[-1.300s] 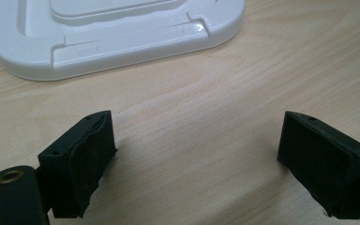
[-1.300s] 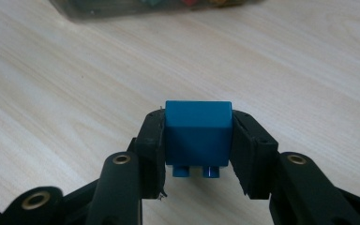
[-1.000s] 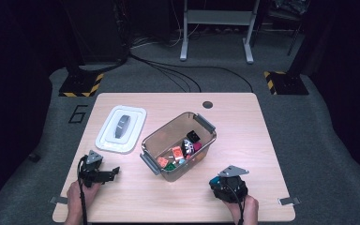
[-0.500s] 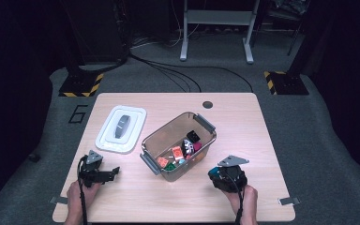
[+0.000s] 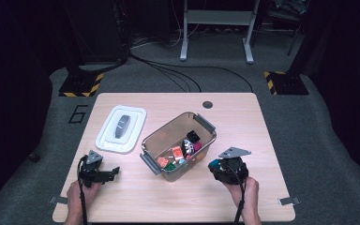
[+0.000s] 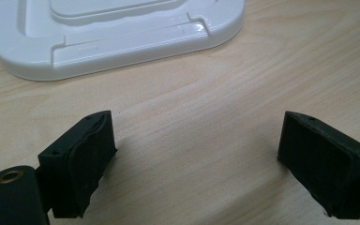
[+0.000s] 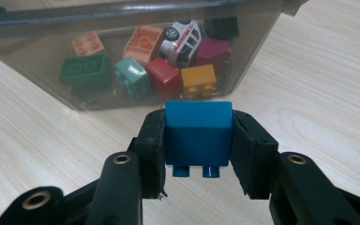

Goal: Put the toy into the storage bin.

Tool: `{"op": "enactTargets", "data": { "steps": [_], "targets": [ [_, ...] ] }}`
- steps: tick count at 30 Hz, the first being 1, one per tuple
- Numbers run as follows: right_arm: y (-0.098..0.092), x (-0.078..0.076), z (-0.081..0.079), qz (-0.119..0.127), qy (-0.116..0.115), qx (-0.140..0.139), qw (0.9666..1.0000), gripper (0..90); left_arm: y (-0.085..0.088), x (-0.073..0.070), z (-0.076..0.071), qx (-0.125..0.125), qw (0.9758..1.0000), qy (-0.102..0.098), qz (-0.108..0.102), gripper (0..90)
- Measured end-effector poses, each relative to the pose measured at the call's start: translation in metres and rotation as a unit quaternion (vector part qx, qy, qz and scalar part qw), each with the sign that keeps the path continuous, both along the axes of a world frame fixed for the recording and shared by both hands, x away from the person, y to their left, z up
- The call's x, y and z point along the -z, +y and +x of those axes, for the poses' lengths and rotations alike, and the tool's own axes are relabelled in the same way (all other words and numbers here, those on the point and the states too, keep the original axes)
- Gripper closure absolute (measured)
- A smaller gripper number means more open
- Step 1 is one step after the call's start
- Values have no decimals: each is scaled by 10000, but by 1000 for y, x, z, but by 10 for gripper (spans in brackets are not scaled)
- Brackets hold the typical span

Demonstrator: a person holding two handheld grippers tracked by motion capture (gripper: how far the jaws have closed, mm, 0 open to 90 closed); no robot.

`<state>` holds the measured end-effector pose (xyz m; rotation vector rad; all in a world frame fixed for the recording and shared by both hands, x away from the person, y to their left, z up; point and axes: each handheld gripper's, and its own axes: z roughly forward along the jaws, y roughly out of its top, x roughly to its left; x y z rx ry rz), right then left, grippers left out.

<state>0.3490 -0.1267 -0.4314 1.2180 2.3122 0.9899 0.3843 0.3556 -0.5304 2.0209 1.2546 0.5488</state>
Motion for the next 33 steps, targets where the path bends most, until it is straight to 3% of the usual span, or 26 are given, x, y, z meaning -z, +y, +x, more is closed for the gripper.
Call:
{"op": "enactTargets", "data": {
  "steps": [15, 24, 33],
  "targets": [
    [-3, -28, 7, 57, -190, -21, 9998, 585, -1, 1, 0, -45, 10000, -44, -49, 109],
    [-2, -58, 12, 95, -396, -80, 9991, 586, -1, 1, 0, -46, 10000, -44, -52, 109],
    [6, -77, 21, 96, -503, -216, 9985, 585, -1, 1, 0, -47, 10000, -43, -51, 109]
  ]
}}
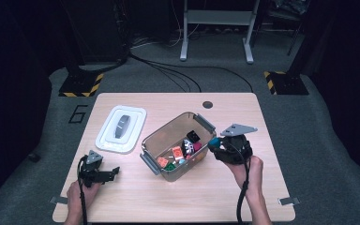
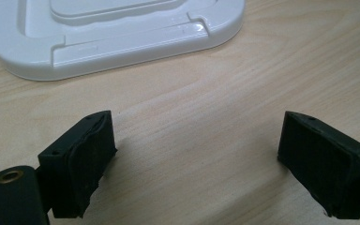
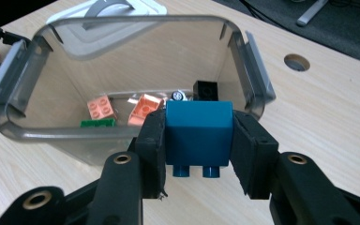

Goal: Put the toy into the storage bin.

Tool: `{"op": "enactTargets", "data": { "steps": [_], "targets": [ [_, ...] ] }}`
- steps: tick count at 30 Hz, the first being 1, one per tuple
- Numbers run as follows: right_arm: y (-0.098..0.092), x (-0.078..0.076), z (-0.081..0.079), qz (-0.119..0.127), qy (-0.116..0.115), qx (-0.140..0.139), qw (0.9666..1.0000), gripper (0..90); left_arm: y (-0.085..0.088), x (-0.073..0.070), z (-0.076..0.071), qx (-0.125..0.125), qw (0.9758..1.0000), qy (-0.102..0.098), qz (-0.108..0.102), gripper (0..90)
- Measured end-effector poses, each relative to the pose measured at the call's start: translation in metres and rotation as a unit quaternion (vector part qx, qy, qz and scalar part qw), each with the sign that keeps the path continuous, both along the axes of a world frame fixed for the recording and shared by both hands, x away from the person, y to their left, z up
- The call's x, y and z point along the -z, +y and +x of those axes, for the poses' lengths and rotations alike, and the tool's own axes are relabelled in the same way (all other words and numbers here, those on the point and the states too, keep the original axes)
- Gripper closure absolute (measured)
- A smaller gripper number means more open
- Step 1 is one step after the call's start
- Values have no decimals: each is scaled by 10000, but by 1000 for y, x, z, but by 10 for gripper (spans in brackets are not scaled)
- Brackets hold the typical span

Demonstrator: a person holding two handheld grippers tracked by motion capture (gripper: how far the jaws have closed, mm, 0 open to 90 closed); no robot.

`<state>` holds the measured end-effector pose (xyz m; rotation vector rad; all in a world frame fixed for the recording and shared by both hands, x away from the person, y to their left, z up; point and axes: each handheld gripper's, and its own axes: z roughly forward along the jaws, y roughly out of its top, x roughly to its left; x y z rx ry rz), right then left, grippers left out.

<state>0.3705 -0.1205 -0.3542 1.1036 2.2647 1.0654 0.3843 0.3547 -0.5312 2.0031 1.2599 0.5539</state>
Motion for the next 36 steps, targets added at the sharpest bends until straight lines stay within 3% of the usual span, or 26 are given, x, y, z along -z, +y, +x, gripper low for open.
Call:
{"op": "enactTargets", "data": {
  "steps": [6, 16, 24, 27, 36],
  "targets": [
    [17, -9, 14, -74, 35, -183, 9998, 585, 0, 0, 0, 17, 10000, 30, 11, 109],
    [42, -10, 27, -102, 112, -514, 9986, 586, 0, 0, 0, 17, 10000, 28, 9, 109],
    [60, -4, 31, -51, 310, -643, 9974, 585, 1, -1, 0, 51, 10000, 49, 51, 109],
    [67, 1, 31, -89, 364, -821, 9959, 585, 1, -1, 0, 50, 10000, 46, 51, 109],
    [79, 15, 30, -99, 625, -983, 9931, 585, 1, -1, 0, 48, 10000, 42, 50, 109]
  ]
}}
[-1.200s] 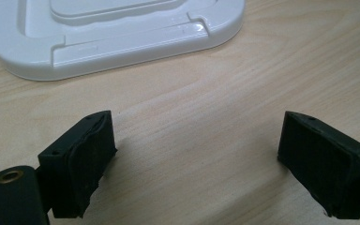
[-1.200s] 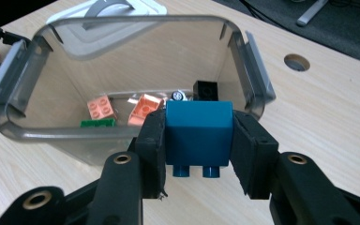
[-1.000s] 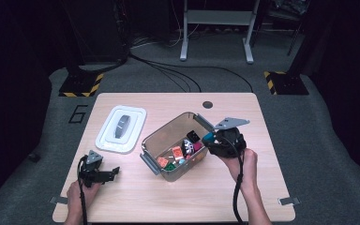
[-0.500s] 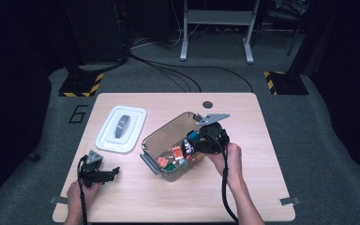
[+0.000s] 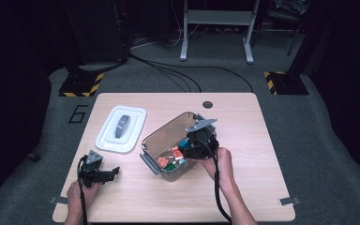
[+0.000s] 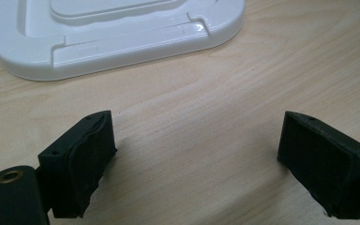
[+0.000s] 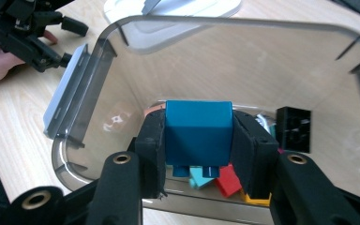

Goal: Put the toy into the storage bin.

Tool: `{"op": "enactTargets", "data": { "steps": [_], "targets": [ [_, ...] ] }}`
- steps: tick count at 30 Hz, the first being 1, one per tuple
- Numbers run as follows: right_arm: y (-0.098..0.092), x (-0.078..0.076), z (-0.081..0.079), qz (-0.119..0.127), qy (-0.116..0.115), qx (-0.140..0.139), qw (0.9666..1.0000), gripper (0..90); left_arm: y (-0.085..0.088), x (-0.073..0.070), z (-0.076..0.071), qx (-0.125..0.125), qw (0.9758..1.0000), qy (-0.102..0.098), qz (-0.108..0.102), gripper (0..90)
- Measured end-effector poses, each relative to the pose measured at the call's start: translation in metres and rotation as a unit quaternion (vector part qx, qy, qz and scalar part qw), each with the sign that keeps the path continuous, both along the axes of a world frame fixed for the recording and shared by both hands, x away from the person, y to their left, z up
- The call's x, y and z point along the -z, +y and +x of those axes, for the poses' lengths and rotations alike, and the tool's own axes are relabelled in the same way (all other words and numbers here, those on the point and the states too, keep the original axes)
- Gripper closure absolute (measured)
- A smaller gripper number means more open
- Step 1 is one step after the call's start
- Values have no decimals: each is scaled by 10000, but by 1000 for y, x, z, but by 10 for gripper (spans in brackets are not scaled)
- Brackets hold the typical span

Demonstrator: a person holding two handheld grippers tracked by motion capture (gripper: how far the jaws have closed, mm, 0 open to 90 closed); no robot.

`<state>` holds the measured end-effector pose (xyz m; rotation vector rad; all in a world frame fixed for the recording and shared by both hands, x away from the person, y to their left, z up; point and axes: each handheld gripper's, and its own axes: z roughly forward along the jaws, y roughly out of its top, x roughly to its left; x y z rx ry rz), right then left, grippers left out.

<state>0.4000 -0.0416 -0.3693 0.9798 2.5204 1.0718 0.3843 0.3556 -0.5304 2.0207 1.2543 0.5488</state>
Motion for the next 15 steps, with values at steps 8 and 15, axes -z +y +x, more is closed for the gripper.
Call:
{"op": "enactTargets", "data": {
  "steps": [8, 15],
  "targets": [
    [8, 15, -1, -16, 262, -162, 9995, 585, 0, 0, 0, -5, 10000, -11, -6, 109],
    [15, 20, -2, -37, 428, -247, 9988, 584, 0, 0, 0, 3, 10000, 5, 1, 109]
  ]
}}
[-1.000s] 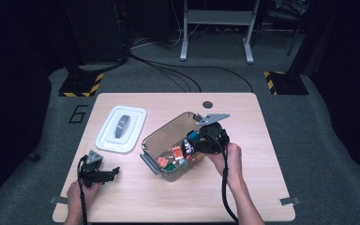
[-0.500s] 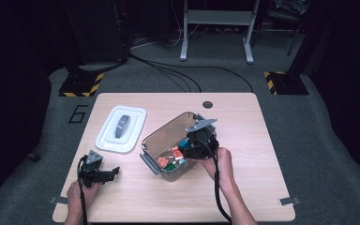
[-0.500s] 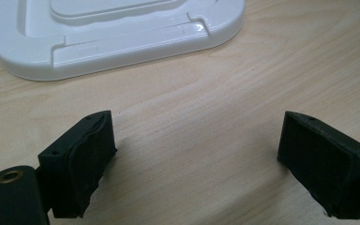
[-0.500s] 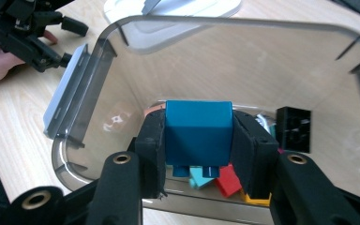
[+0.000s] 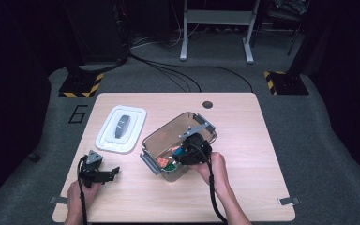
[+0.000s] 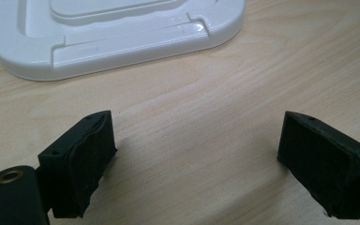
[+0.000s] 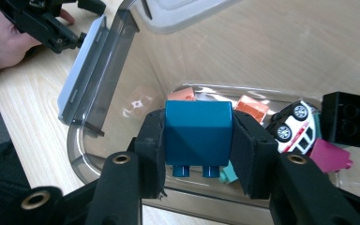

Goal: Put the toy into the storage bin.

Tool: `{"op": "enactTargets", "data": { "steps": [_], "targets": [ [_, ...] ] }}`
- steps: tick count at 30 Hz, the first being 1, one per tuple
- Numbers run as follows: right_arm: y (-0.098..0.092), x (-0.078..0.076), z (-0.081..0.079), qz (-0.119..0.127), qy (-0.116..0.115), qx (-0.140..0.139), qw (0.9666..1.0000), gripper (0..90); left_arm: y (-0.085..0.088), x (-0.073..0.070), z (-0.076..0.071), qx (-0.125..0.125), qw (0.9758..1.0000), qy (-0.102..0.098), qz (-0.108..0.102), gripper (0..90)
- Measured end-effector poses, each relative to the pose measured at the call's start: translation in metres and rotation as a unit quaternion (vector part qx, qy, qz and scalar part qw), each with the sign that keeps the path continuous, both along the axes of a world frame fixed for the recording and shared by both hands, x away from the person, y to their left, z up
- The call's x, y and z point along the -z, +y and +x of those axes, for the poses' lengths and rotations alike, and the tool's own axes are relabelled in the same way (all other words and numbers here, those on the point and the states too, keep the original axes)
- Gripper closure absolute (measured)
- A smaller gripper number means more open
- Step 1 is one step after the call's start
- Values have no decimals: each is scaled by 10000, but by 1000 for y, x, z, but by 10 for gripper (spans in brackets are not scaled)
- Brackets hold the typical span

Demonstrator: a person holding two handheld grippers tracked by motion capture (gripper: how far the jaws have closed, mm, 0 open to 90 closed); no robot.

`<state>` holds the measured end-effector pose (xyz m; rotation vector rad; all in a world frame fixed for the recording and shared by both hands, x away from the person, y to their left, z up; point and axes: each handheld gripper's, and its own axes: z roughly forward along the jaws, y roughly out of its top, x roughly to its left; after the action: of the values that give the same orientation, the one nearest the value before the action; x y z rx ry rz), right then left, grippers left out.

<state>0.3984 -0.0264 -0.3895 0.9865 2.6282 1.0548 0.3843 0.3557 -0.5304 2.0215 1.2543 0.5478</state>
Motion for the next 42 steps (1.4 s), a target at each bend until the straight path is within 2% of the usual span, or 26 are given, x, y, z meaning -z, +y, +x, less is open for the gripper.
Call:
{"op": "enactTargets", "data": {
  "steps": [12, 15, 24, 27, 28, 29, 30, 33, 34, 35, 36, 42],
  "targets": [
    [5, 8, -1, -102, 353, -96, 9993, 581, 0, 0, 0, 0, 10000, 0, 1, 109],
    [6, 8, 0, -94, 391, -83, 9992, 547, 0, 0, 0, 1, 10000, 1, 1, 110],
    [-4, 2, -6, -66, 173, 101, 9998, 244, 0, 0, 0, -1, 10000, -2, 0, 110],
    [-12, -2, -10, -33, 47, 206, 9998, 128, 0, 0, 0, 1, 10000, -1, 1, 110],
    [-15, -3, -12, -36, -67, 213, 9997, 109, 0, 0, 0, -2, 10000, -1, -1, 110],
    [-15, -3, -12, -36, -67, 213, 9997, 109, 0, 0, 0, -2, 10000, -1, -1, 110],
    [-24, -4, -15, -28, -160, 319, 9994, 58, 0, 0, 0, -2, 10000, -2, -1, 110],
    [-31, -4, -17, -33, -160, 463, 9988, 32, -1, 0, 0, -39, 10000, -20, -43, 110],
    [-40, -3, -18, -32, -242, 569, 9981, 9, -1, 0, 0, -49, 10000, -21, -49, 110],
    [-40, -3, -18, -32, -242, 569, 9981, 9, -1, 0, 0, -49, 10000, -21, -49, 110],
    [-50, -1, -21, -11, -332, 750, 9966, 0, -1, 0, 0, -45, 10000, -16, -44, 110],
    [-70, 5, -31, 30, -461, 1036, 9935, 0, -1, 0, 0, -43, 10000, -16, -44, 110]
  ]
}}
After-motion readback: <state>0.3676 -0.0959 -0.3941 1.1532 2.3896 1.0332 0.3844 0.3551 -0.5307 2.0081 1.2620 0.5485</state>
